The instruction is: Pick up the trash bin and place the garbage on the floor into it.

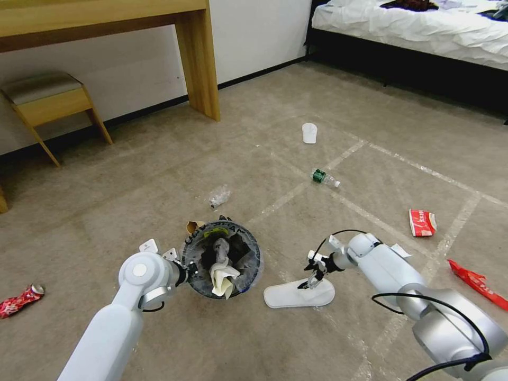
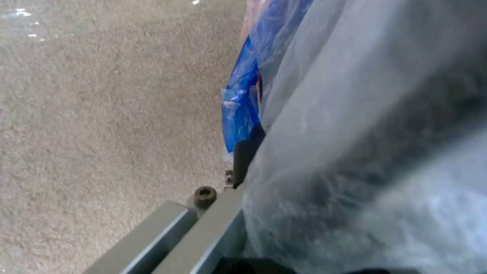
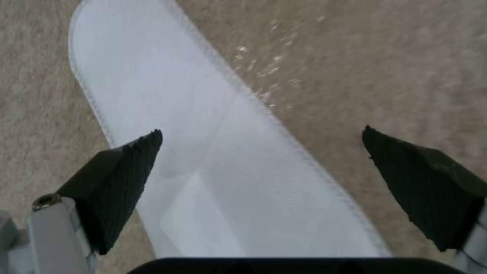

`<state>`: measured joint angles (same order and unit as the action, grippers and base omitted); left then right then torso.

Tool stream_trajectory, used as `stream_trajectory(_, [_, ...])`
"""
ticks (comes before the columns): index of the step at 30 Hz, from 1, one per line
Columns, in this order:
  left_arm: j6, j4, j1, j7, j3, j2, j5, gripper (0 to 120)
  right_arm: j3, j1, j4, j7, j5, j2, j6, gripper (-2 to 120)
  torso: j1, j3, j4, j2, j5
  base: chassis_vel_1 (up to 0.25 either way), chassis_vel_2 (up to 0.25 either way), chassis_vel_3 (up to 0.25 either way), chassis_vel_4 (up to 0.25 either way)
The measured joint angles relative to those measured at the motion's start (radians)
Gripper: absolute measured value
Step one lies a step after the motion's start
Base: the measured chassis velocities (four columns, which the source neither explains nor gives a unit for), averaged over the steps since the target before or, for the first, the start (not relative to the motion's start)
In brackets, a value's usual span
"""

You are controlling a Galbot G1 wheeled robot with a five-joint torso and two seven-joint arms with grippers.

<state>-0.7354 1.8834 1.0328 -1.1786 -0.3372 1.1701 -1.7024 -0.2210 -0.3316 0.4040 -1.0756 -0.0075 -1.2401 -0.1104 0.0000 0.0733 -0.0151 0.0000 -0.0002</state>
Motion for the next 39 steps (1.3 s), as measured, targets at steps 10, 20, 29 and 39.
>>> stream_trajectory(10, [0.0,-0.003,0.0,0.011,-0.001,0.004,0.005,0,-0.005,-0.018,-0.02,0.018,-0.058,-0.01,0.029,100,0.0,-0.001,0.0001,0.001,-0.0012,0.0,0.0,0.0,0.0])
stream_trajectory(20, [0.0,-0.003,0.005,0.018,-0.005,0.003,0.01,0,-0.006,-0.042,-0.027,0.046,-0.059,-0.02,0.035,100,-0.001,-0.001,-0.001,0.002,-0.0017,0.0,0.0,0.0,0.0])
stream_trajectory(29, [0.0,-0.009,0.006,0.023,-0.006,0.008,0.016,0,-0.005,-0.042,-0.027,0.081,-0.051,-0.049,0.035,100,0.0,0.0,-0.0007,0.001,-0.0005,0.0,0.0,0.0,0.0])
stream_trajectory(39, [0.0,-0.009,0.008,0.023,0.002,-0.003,0.023,0,-0.003,-0.042,-0.001,0.066,-0.045,-0.035,0.035,100,0.0,0.001,0.0004,0.0,0.0009,0.0,0.0,0.0,0.0])
